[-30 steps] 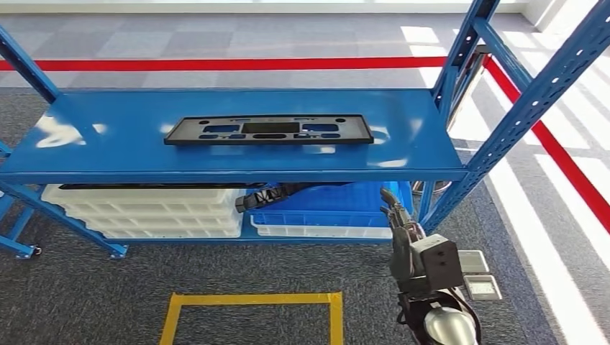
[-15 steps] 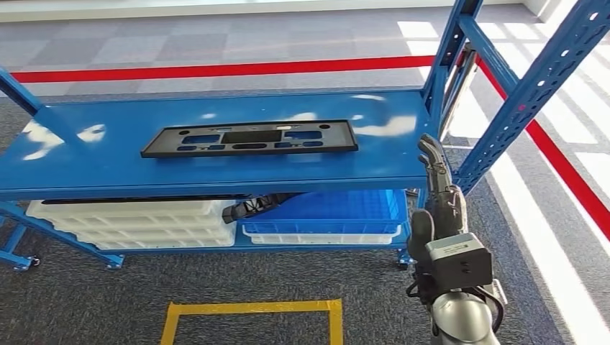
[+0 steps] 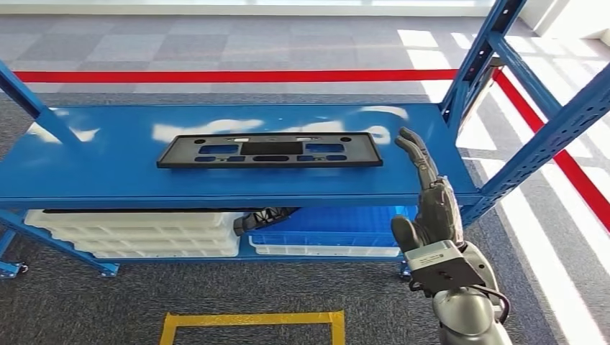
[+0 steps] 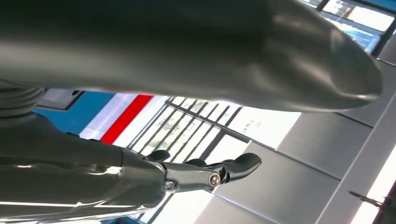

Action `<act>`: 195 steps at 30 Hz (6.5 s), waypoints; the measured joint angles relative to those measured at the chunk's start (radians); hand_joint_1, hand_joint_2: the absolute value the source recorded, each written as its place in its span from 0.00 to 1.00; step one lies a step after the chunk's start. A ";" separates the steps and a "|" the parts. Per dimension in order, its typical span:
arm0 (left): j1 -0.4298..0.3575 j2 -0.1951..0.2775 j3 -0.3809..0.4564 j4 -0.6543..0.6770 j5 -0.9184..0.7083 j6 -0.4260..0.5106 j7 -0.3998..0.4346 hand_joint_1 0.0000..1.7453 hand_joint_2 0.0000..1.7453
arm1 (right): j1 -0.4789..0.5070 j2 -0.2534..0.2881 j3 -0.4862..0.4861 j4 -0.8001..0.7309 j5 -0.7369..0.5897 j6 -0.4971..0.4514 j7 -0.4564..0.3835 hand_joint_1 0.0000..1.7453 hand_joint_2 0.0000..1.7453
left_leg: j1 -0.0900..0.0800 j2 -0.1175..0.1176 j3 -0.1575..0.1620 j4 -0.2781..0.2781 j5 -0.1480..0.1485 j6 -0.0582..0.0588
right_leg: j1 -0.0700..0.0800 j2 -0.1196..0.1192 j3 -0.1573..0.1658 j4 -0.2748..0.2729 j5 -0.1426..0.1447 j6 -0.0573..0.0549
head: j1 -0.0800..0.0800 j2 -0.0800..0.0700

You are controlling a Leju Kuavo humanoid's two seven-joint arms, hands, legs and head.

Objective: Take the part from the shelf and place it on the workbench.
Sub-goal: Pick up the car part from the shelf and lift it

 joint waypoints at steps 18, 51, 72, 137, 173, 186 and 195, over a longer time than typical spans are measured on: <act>0.001 0.001 0.003 0.003 -0.011 0.019 -0.002 0.00 0.00 | -0.006 -0.030 0.013 0.022 -0.007 -0.010 -0.002 0.00 0.00 | 0.010 -0.002 -0.118 0.237 -0.099 -0.064 | -0.002 -0.002 0.061 -0.198 0.121 -0.047 | -0.003 0.000; -0.004 0.015 0.016 0.003 -0.036 0.006 -0.031 0.00 0.00 | -0.059 -0.064 0.045 0.055 -0.153 0.047 -0.015 0.00 1.00 | 0.000 -0.002 -0.061 0.095 0.002 -0.033 | 0.001 -0.003 0.029 -0.194 0.147 -0.045 | -0.004 0.000; -0.007 0.024 0.017 0.003 -0.071 0.009 -0.030 0.00 0.00 | -0.113 -0.145 0.150 0.161 -0.054 0.113 0.008 0.00 1.00 | 0.005 -0.003 -0.004 0.006 -0.003 -0.020 | -0.025 0.007 0.018 -0.190 0.151 0.003 | -0.006 0.000; -0.015 0.021 0.017 0.003 -0.192 -0.013 -0.025 0.00 0.00 | -0.541 -0.238 0.783 0.679 0.397 0.016 0.309 0.00 1.00 | 0.005 -0.003 0.002 -0.003 0.000 -0.041 | -0.022 0.006 0.024 -0.196 0.151 0.000 | -0.006 0.000; -0.017 0.019 0.047 0.003 -0.210 -0.012 -0.027 0.00 0.00 | -0.548 -0.089 0.586 0.986 0.658 0.003 0.441 1.00 1.00 | 0.005 -0.003 0.004 -0.003 0.000 -0.041 | -0.022 0.006 0.027 -0.196 0.151 0.000 | -0.006 0.000; -0.017 0.019 0.048 0.003 -0.210 -0.012 -0.027 0.00 0.00 | -0.560 -0.079 0.575 1.012 0.657 0.003 0.440 1.00 1.00 | 0.005 -0.003 0.006 -0.003 0.000 -0.041 | -0.022 0.006 0.029 -0.196 0.151 0.000 | -0.006 0.000; -0.017 0.019 0.048 0.003 -0.210 -0.012 -0.027 0.00 0.00 | -0.561 -0.077 0.575 1.019 0.657 0.003 0.440 1.00 1.00 | 0.005 -0.003 0.006 -0.003 0.000 -0.041 | -0.022 0.006 0.029 -0.196 0.151 0.000 | -0.006 0.000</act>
